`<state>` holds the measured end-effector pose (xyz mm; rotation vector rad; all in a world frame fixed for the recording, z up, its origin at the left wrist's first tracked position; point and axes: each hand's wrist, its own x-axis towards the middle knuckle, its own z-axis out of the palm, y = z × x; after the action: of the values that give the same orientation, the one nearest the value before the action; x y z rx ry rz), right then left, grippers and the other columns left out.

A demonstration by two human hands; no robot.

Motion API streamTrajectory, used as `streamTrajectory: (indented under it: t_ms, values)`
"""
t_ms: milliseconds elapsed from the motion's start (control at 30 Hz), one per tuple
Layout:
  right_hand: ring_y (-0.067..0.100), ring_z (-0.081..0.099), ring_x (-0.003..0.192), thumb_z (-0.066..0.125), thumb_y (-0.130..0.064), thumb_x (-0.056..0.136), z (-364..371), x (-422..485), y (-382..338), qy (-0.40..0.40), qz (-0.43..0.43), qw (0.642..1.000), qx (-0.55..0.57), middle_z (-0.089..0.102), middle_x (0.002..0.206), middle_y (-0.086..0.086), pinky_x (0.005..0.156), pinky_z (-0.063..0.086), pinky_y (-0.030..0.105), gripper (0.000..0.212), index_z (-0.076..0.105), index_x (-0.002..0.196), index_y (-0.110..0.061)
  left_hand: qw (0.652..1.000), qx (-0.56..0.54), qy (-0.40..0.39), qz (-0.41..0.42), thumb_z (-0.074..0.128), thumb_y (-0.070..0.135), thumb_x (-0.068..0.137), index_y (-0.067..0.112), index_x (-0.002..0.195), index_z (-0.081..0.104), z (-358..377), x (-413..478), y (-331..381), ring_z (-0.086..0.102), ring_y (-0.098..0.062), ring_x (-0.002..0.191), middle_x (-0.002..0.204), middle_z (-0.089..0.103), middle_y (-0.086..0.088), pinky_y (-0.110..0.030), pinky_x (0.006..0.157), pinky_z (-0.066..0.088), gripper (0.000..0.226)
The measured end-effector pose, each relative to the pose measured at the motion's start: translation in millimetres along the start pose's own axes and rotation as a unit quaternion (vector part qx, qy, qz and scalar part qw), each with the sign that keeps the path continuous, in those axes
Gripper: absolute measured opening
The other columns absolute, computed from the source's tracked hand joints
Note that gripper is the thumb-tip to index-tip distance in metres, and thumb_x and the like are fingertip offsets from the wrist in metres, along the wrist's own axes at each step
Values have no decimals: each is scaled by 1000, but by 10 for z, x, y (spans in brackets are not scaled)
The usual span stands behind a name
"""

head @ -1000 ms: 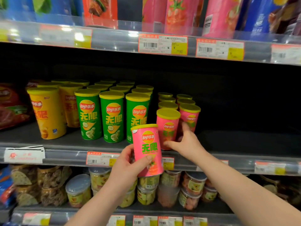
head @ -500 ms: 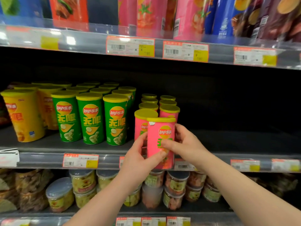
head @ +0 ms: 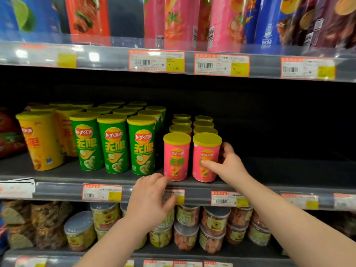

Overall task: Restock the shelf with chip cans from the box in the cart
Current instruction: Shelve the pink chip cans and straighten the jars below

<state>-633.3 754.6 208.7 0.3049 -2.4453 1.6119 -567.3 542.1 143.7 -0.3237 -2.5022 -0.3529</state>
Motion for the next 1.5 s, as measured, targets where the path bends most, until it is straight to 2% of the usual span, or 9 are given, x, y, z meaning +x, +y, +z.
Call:
streamTrajectory:
  t_ms: [100,200,400,800,967,1067,1200,1333,1500]
  values:
    - [19,54,115,78,-24,77,2,6,60,-20,8,1000,-18,54,130,3,98,47,37,72,38,137,-20,1000,-1,0,3,50,50,74,18,102,67,1,-12,-21,62,-21,80,93,64,3,-36,70,52,46]
    - [20,53,119,80,-27,73,7,-23,98,-29,11,997,-72,52,134,4,99,45,35,80,35,139,-18,1000,5,4,9,50,50,72,17,101,67,20,-25,-30,62,-22,80,94,64,2,-36,71,52,47]
    - [11,52,101,80,-25,74,8,-53,108,-16,10,995,-97,57,126,5,90,46,30,65,43,126,-15,1000,9,-1,4,48,53,72,19,102,66,12,-20,-23,63,-19,82,94,64,5,-34,75,51,49]
    - [11,53,103,76,-26,78,24,-91,63,-22,20,992,-124,55,129,3,91,47,30,64,42,132,-17,999,30,0,16,45,55,70,20,99,67,-28,-13,-17,64,-18,78,91,65,6,-33,71,53,50]
    - [20,53,117,76,-32,77,20,-169,37,7,33,989,-143,50,135,4,96,46,35,77,35,140,-17,999,23,-15,19,44,54,70,18,99,69,-94,-13,-7,66,-20,78,91,66,4,-35,69,54,53]
    - [18,47,121,74,-40,78,11,-276,6,50,25,980,-192,43,138,3,95,43,33,85,27,146,-19,999,-9,-23,25,46,50,71,15,103,68,-113,-28,-9,65,-24,84,97,67,-1,-38,75,54,52]
    - [15,47,117,67,-35,84,41,-522,-64,63,-28,962,-264,44,129,-1,93,43,33,63,38,138,-21,997,-57,-25,41,46,44,74,14,102,67,-155,-113,-7,64,-25,92,102,65,-2,-38,77,54,46]
    - [15,49,115,61,-33,88,180,-816,-37,17,-100,930,-353,52,120,-4,93,42,30,41,52,127,-23,994,-75,-44,70,47,40,72,12,92,70,-148,-253,-44,66,-26,81,94,67,-3,-33,68,56,41]
    - [18,48,119,56,-36,90,527,-1124,95,-72,-92,897,-427,54,125,-3,97,39,31,39,53,127,-23,982,-14,-156,102,42,48,70,14,87,72,-96,-479,-225,66,-25,71,87,67,-1,-34,55,56,48]
